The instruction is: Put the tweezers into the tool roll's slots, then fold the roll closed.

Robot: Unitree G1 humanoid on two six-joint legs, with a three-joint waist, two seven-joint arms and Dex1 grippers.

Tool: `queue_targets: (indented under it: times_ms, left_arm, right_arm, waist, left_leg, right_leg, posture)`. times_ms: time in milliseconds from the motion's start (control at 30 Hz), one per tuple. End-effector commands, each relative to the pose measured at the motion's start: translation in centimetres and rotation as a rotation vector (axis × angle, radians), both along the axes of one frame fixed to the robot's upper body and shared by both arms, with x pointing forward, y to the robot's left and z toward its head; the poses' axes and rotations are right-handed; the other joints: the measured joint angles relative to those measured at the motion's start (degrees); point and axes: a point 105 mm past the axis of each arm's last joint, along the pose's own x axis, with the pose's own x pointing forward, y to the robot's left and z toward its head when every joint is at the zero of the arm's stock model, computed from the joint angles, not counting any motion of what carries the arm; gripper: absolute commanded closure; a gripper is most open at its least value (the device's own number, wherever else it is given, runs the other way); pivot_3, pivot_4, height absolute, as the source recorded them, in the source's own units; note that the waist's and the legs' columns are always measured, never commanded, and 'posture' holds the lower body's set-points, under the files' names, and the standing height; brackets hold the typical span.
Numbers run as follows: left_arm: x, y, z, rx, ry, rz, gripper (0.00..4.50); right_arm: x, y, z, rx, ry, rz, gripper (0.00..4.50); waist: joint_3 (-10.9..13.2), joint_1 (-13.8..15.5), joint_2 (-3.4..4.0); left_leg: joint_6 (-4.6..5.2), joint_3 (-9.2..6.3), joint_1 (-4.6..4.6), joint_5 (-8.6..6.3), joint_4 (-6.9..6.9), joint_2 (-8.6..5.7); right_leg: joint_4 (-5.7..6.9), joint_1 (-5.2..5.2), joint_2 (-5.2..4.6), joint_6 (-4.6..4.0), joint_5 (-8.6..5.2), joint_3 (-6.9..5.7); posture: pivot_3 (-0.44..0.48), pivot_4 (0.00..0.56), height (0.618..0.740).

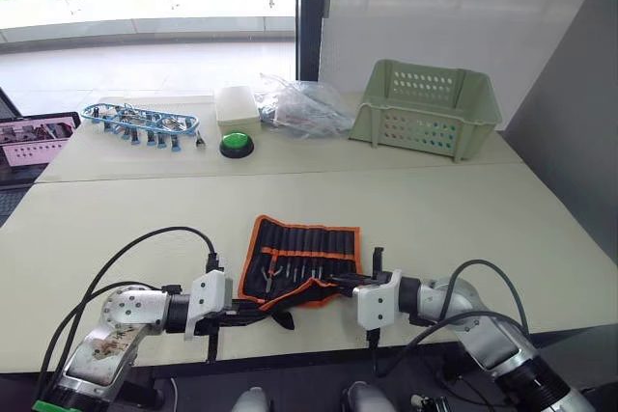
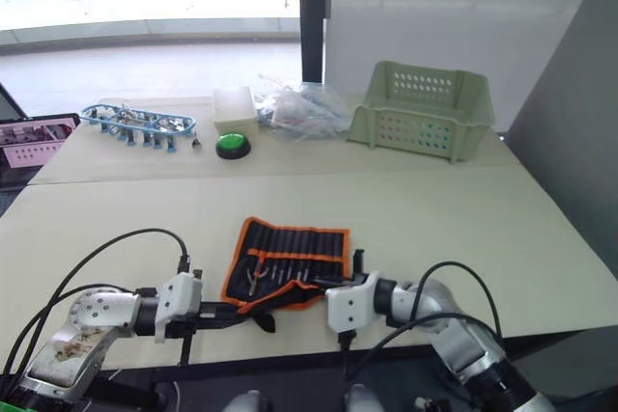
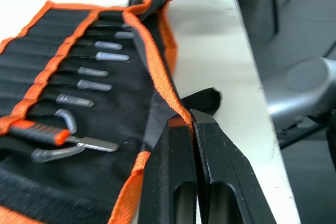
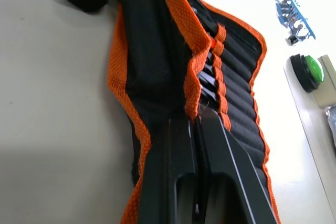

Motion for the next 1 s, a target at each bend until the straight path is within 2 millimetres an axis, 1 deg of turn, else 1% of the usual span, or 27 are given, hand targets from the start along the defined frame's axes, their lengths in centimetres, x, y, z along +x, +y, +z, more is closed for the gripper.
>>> queue_targets:
  times_ms: [33,133,200,267,367,467,633,800,833,867,900,1000]
  left_arm:
    - [2.5,1.9,0.9,0.021,-0.019,0.192,4.47]
    - [4.5,2.5,0.4,0.052,-0.011,0.293,4.47]
    - [5.3,2.4,0.4,0.033,0.004,0.329,4.47]
    - [5.6,2.3,0.4,0.02,0.015,0.336,4.47]
    - [5.7,2.4,0.2,0.041,0.007,0.333,4.47]
    - [6.0,2.5,0.2,0.044,-0.004,0.343,4.47]
    - [7.0,3.0,0.5,0.056,-0.031,0.358,4.47]
    - [7.3,3.4,0.3,0.083,-0.041,0.351,4.47]
    - [7.4,3.4,0.3,0.085,-0.047,0.35,4.5]
    - [7.4,3.4,0.4,0.086,-0.051,0.349,4.5]
    - [7.6,3.4,0.4,0.085,-0.054,0.35,4.5]
    - [7.8,3.3,0.7,0.078,-0.061,0.352,4.5]
  right_arm:
    - [1.5,-2.1,0.1,0.03,0.103,-0.093,4.5]
    - [1.9,-2.2,-0.1,0.053,0.177,-0.121,4.5]
    - [2.2,-2.1,-0.1,0.078,0.222,-0.145,4.5]
    - [2.3,-2.1,-0.2,0.093,0.265,-0.166,4.5]
    - [3.1,-2.3,-0.9,0.108,0.364,-0.256,4.5]
    - [3.5,-1.9,-0.9,0.172,0.43,-0.306,4.5]
    - [3.8,-1.5,-0.8,0.2,0.458,-0.347,4.5]
    - [4.2,-1.4,-0.4,0.229,0.454,-0.374,4.5]
    - [4.3,-1.2,-0.1,0.247,0.456,-0.372,3.91]
    - [4.3,-1.1,0.1,0.259,0.457,-0.371,3.67]
    - [4.2,-1.0,0.3,0.272,0.458,-0.367,3.27]
    - [4.4,-1.1,1.5,0.336,0.444,-0.374,2.26]
  waist:
    - [0.0,0.09,0.0]
    - [0.0,0.08,0.0]
    - [0.0,0.02,0.0]
    - [0.0,-0.14,0.0]
    - [0.0,-0.34,0.0]
    - [0.0,-0.19,0.0]
    - [0.0,-0.12,0.0]
    - [0.0,-0.12,0.0]
    - [0.0,-0.14,0.0]
    - [0.0,-0.18,0.0]
    - [0.0,-0.21,0.0]
    - [0.0,-0.22,0.0]
  left_leg:
    - [0.0,0.0,0.0,0.0,0.0,0.02]
    - [0.0,-0.03,0.01,0.0,0.01,0.02]
    - [0.0,-0.03,0.04,0.0,0.01,0.07]
    - [0.0,-0.03,0.02,0.0,0.01,0.14]
    - [0.0,-0.01,0.0,0.0,-0.01,0.29]
    - [0.0,-0.02,0.02,0.0,-0.03,0.37]
    - [0.0,-0.01,0.03,0.0,-0.02,0.38]
    - [0.0,-0.01,0.02,0.0,-0.02,0.38]
    - [0.0,-0.01,0.02,0.0,-0.02,0.38]
    - [0.0,-0.01,0.02,0.0,-0.02,0.38]
    - [0.0,-0.01,0.02,0.0,-0.02,0.38]
    - [0.0,-0.01,0.03,0.0,-0.02,0.4]
  right_leg:
    - [0.0,0.01,0.02,-0.01,0.01,0.0]
    - [-0.01,0.04,0.12,-0.03,0.02,0.1]
    - [-0.01,0.07,0.21,-0.06,0.04,0.16]
    - [-0.01,0.04,0.32,-0.1,0.07,0.2]
    - [-0.01,-0.03,0.46,-0.23,0.06,0.21]
    - [0.01,-0.05,0.54,-0.31,0.06,0.19]
    - [0.01,-0.04,0.55,-0.34,0.1,0.18]
    - [0.01,-0.06,0.55,-0.34,0.11,0.18]
    - [0.01,-0.06,0.55,-0.34,0.11,0.18]
    - [0.01,-0.05,0.55,-0.34,0.11,0.18]
    - [0.01,-0.06,0.55,-0.34,0.11,0.19]
    - [0.01,-0.06,0.57,-0.34,0.11,0.19]
  posture:
    - [0.0,0.15,0.72]
    - [0.0,0.15,0.72]
    - [0.0,0.15,0.72]
    - [0.0,0.15,0.72]
    - [0.0,0.15,0.72]
    - [0.0,0.15,0.72]
    - [0.0,0.15,0.72]
    - [0.0,0.15,0.72]
    - [0.0,0.15,0.72]
    - [0.0,0.15,0.72]
    - [0.0,0.15,0.72]
    - [0.0,0.15,0.72]
